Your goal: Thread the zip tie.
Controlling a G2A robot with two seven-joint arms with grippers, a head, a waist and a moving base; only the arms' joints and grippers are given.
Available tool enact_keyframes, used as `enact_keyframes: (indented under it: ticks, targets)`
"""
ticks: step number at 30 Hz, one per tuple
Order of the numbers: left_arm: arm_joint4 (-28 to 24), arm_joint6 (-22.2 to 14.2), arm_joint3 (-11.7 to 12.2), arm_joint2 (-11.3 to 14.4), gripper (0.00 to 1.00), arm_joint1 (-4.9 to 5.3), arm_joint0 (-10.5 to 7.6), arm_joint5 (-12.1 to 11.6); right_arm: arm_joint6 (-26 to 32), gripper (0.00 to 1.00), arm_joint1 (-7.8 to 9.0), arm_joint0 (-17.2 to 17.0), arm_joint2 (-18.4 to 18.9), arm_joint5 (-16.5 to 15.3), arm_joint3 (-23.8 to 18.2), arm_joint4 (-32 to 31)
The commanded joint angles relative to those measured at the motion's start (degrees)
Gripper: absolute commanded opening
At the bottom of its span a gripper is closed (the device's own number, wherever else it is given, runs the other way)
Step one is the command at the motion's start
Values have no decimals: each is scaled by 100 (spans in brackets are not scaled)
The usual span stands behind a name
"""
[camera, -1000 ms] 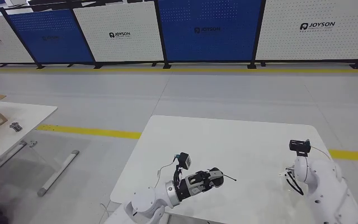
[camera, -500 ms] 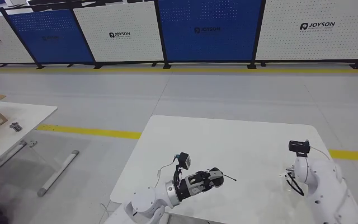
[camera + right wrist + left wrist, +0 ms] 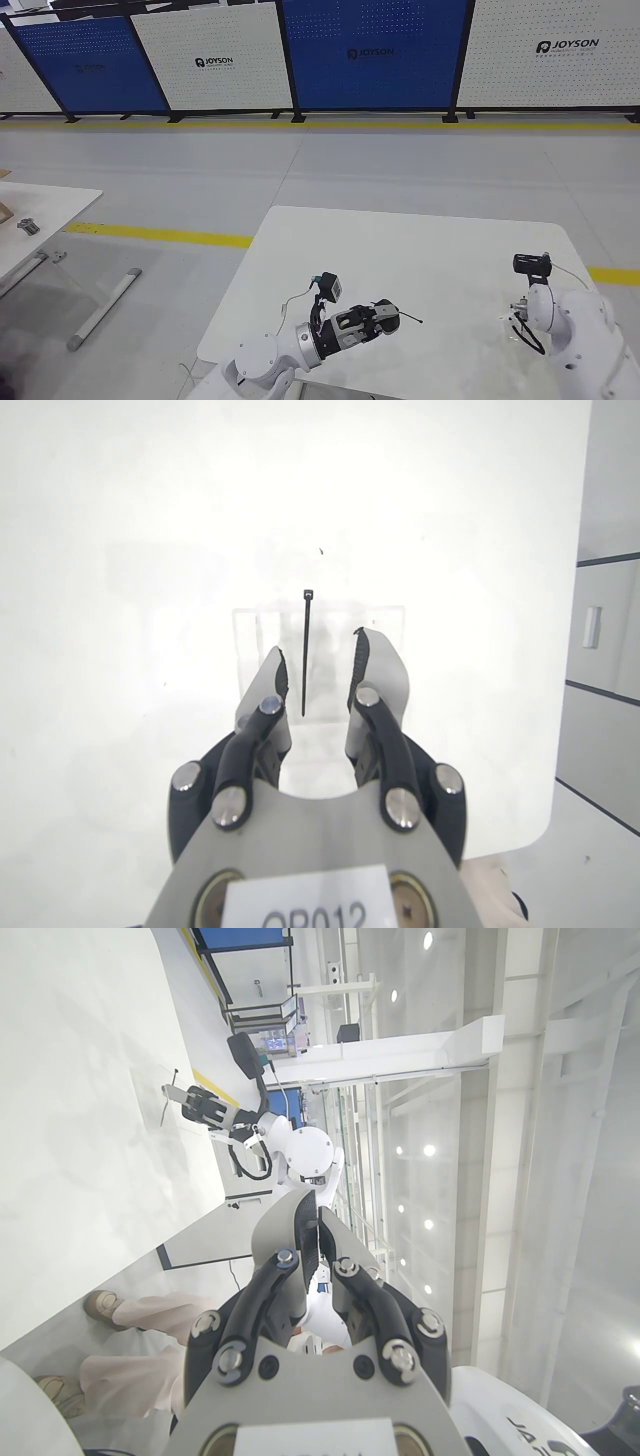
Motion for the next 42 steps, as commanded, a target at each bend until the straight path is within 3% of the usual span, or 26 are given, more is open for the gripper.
enact_keyframes:
  ticks: [1, 6, 10, 18, 24, 35, 39, 42]
  targets:
    - [0, 0, 0, 0, 0, 0, 0, 0, 0, 32, 1, 84, 46, -89, 165, 153]
    - [0, 0, 0, 0, 0, 0, 0, 0, 0, 23, 0, 209, 39, -221, 358, 285]
    - [0, 0, 0, 0, 0, 0, 0, 0, 0, 18, 17, 154, 132, -273, 200, 374]
    - [0, 0, 0, 0, 0, 0, 0, 0, 0, 19, 96, 34, 487, -652, 163, 780]
    - [0, 0, 0, 0, 0, 0, 0, 0, 0, 19, 132, 76, 525, -770, 270, 923]
    - [0, 0, 0, 0, 0, 0, 0, 0, 0, 21, 206, 389, 483, -1273, 830, 1461]
    - [0, 0, 0, 0, 0, 0, 0, 0, 0, 16, 242, 536, 373, -1418, 1075, 1634]
    - [0, 0, 0, 0, 0, 0, 0, 0, 0, 7, 272, 622, 299, -1442, 1196, 1733]
